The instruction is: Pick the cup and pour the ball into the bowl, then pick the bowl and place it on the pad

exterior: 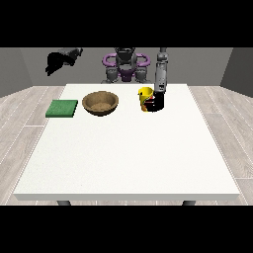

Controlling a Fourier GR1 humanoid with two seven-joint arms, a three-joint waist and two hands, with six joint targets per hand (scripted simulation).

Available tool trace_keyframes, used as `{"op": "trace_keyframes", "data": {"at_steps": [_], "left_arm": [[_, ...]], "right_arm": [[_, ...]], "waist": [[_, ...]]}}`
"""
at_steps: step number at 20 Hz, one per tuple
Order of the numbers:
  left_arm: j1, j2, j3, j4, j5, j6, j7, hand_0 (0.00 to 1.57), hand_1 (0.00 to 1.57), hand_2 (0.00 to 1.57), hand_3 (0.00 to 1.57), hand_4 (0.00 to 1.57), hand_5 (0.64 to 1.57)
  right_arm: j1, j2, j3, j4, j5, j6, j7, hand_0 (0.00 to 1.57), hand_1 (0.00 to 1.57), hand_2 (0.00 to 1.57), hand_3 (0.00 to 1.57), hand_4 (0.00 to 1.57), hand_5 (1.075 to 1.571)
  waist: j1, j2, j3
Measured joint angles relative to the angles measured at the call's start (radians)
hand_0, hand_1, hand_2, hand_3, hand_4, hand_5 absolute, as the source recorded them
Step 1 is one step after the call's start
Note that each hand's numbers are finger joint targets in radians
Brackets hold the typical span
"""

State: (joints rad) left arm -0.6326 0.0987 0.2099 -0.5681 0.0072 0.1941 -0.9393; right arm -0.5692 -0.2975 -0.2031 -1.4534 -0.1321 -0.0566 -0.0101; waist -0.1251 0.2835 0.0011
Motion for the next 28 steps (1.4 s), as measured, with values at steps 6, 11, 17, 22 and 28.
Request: {"op": "trace_keyframes", "data": {"at_steps": [6,11,17,22,28], "left_arm": [[-0.053,-0.020,-0.045,-0.015,-0.044,0.063,0.101,1.34,1.34,1.57,1.57,1.31,1.157],[-0.119,0.001,-0.084,-0.019,-0.111,0.156,0.212,1.36,1.36,1.57,1.57,1.32,1.212],[-0.185,0.011,-0.136,-0.005,-0.209,0.276,0.282,1.37,1.37,1.57,1.57,1.36,1.233],[-0.210,0.026,-0.184,0.035,-0.302,0.365,0.334,1.42,1.42,1.57,1.57,1.51,1.257],[-0.282,0.018,-0.326,0.128,-0.522,0.543,0.518,1.50,1.50,1.57,1.57,1.50,1.302]], "right_arm": [[0.034,-0.030,-0.039,0.096,-0.025,0.048,-0.030,0.00,0.00,0.40,0.71,0.56,1.570],[0.053,-0.046,-0.054,0.144,-0.040,0.084,-0.049,0.00,0.00,0.37,0.68,0.55,1.570],[0.027,-0.078,-0.077,0.182,-0.052,0.110,-0.077,0.00,0.00,0.33,0.66,0.54,1.569],[0.015,-0.080,-0.072,0.184,-0.059,0.127,-0.084,0.00,0.00,0.36,0.68,0.55,1.568],[-0.010,-0.089,-0.069,0.245,-0.058,0.146,-0.086,0.00,0.00,0.35,0.67,0.53,1.567]], "waist": [[0.021,-0.079,-0.0006],[0.007,-0.120,-0.0003],[-0.012,-0.088,-0.0007],[-0.037,-0.077,-0.0005],[-0.050,-0.108,0.0010]]}}
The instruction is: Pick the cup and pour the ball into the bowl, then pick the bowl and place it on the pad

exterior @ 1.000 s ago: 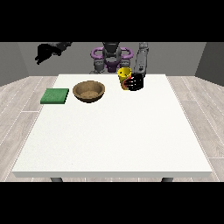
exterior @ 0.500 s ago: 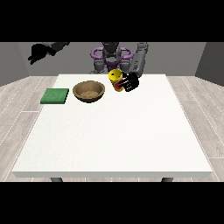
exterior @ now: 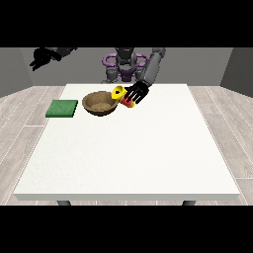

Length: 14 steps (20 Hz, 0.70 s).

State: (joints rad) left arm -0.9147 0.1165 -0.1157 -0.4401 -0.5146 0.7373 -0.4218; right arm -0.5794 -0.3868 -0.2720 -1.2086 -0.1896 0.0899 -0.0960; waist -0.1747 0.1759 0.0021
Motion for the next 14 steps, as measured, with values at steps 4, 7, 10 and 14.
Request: {"op": "trace_keyframes", "data": {"at_steps": [4,7,10,14], "left_arm": [[-0.045,-0.009,-0.095,0.071,-0.144,0.064,0.135,1.56,1.56,1.57,1.57,1.51,1.346],[-0.108,-0.005,-0.167,0.134,-0.258,0.095,0.252,1.57,1.57,1.57,1.57,1.25,1.472],[-0.162,-0.014,-0.250,0.202,-0.380,0.123,0.368,1.57,1.57,1.57,1.57,1.13,1.517],[-0.203,-0.069,-0.362,0.268,-0.527,0.130,0.511,1.55,1.55,1.57,1.57,1.21,1.470]], "right_arm": [[0.012,0.002,-0.004,0.050,0.006,0.007,-0.030,0.00,0.00,0.36,0.66,0.54,1.566],[0.005,0.009,0.005,0.080,0.022,-0.003,-0.032,0.00,0.00,0.38,0.66,0.56,1.566],[-0.009,0.005,0.004,0.110,0.027,-0.005,-0.029,0.00,0.00,0.39,0.66,0.56,1.567],[-0.006,0.012,0.007,0.150,0.041,-0.007,-0.061,0.00,0.00,0.33,0.62,0.57,1.565]], "waist": [[0.013,-0.035,0.0003],[0.018,-0.062,0.0007],[0.025,-0.079,0.0010],[0.035,-0.088,0.0006]]}}
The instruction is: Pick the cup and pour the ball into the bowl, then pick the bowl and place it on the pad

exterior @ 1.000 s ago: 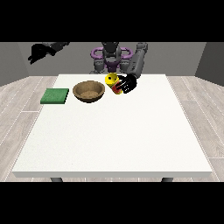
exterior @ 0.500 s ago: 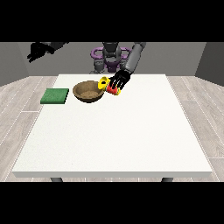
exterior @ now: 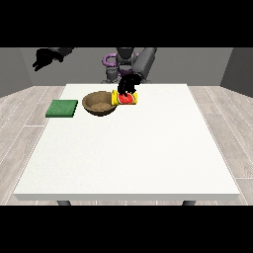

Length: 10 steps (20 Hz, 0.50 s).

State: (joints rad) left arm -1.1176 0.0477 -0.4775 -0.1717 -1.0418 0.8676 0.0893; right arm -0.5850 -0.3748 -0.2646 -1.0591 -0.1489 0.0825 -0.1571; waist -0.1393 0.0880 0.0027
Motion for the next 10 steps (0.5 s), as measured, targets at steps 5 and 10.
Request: {"op": "trace_keyframes", "data": {"at_steps": [5,10], "left_arm": [[0.015,-0.018,-0.144,0.002,-0.151,-0.050,0.150,1.51,1.51,1.57,1.57,1.49,1.202],[-0.002,-0.021,-0.265,-0.032,-0.283,-0.173,0.270,1.53,1.53,1.57,1.57,1.50,1.169]], "right_arm": [[-0.040,0.035,0.022,0.038,0.011,-0.004,-0.025,0.00,0.00,0.34,0.62,0.58,1.565],[-0.069,0.038,0.029,0.080,0.016,0.009,-0.042,0.00,0.00,0.34,0.61,0.58,1.565]], "waist": [[-0.041,0.009,0.0015],[-0.064,0.006,0.0019]]}}
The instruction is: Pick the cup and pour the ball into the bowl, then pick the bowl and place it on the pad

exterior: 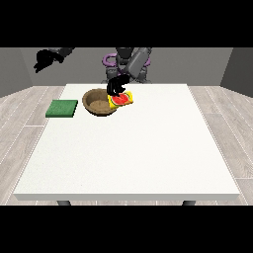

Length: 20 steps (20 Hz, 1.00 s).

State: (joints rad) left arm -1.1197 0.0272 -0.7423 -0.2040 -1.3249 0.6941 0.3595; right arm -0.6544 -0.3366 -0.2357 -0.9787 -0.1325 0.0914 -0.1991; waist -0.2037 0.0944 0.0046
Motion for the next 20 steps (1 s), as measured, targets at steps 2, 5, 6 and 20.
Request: {"op": "trace_keyframes", "data": {"at_steps": [2,5,6,20], "left_arm": [[0.000,-0.008,-0.041,-0.031,-0.044,-0.053,0.032,1.52,1.52,1.57,1.57,1.47,1.203],[0.003,-0.009,-0.083,-0.080,-0.096,-0.128,0.088,1.53,1.53,1.57,1.57,1.48,1.209],[0.005,-0.011,-0.093,-0.101,-0.109,-0.148,0.098,1.53,1.53,1.57,1.57,1.49,1.208],[0.032,0.004,0.025,-0.298,-0.042,-0.237,0.001,1.48,1.48,1.57,1.57,1.36,1.362]], "right_arm": [[-0.008,-0.007,-0.009,0.023,-0.003,0.005,-0.012,0.00,0.00,0.35,0.65,0.57,1.565],[-0.036,-0.006,-0.005,0.034,-0.001,0.003,-0.006,0.00,0.00,0.38,0.66,0.58,1.565],[-0.043,0.002,-0.003,0.035,0.003,-0.008,-0.006,0.00,0.00,0.35,0.65,0.58,1.565],[0.125,-0.083,-0.017,0.088,0.003,0.111,-0.056,0.00,0.00,0.37,0.64,0.56,1.564]], "waist": [[0.008,0.000,-0.0010],[0.001,0.006,-0.0013],[0.004,0.008,-0.0016],[0.084,-0.083,-0.0043]]}}
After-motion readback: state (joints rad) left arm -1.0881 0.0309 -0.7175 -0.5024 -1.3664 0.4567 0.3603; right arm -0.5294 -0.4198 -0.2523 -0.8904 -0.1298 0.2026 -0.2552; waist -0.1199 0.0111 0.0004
